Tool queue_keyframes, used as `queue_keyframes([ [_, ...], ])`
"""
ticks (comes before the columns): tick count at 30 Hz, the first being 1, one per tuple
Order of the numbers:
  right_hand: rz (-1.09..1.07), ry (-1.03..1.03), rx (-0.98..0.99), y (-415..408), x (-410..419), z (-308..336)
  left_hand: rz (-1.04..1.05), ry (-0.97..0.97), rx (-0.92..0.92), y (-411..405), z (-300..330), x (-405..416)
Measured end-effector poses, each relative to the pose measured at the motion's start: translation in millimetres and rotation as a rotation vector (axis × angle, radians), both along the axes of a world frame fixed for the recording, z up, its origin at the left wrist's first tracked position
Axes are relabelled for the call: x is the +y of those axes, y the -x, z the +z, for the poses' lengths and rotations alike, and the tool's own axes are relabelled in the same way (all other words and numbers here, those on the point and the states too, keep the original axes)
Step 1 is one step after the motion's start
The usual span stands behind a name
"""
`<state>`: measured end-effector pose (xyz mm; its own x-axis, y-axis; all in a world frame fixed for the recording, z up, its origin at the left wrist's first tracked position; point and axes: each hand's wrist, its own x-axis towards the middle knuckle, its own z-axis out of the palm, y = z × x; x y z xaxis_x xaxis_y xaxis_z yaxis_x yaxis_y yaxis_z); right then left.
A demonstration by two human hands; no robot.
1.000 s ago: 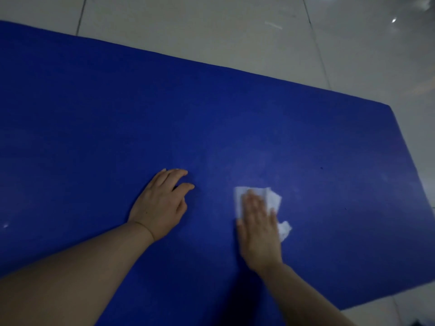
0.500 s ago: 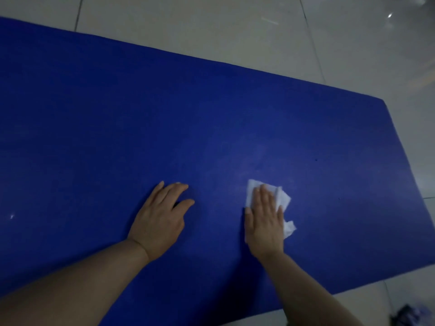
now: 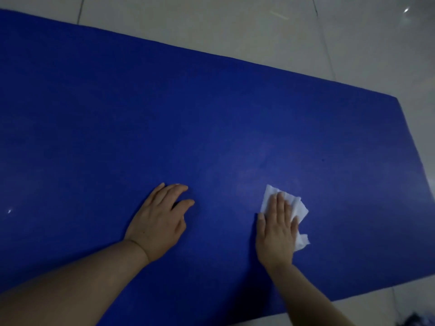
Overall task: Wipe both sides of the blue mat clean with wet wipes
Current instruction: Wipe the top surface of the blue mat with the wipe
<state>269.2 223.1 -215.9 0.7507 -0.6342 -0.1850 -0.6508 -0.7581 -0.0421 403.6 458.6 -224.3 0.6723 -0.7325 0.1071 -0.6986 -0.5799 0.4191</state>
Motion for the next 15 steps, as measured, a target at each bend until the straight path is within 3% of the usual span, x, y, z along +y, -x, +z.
queue_keyframes([
  [2, 0.081, 0.007, -0.01, -4.4, 30.1, 5.8, -0.002, -0.002, -0.016, 0.1, -0.3, -0.3],
  [6, 0.493, -0.06, -0.014, 6.7, 75.9, 8.3, -0.001, -0.015, -0.023, -0.5, 1.0, -1.3],
  [8, 0.43, -0.038, -0.024, 2.4, 56.4, 5.4, 0.002, -0.011, -0.034, -0.5, 0.7, -1.6],
  [12, -0.073, -0.04, -0.039, -15.4, 13.8, 0.2, 0.013, -0.012, -0.079, 1.9, -2.2, -2.0],
  [15, -0.034, -0.047, -0.002, -20.1, 46.2, 3.1, 0.069, 0.005, -0.105, 8.0, -0.7, -2.7],
])
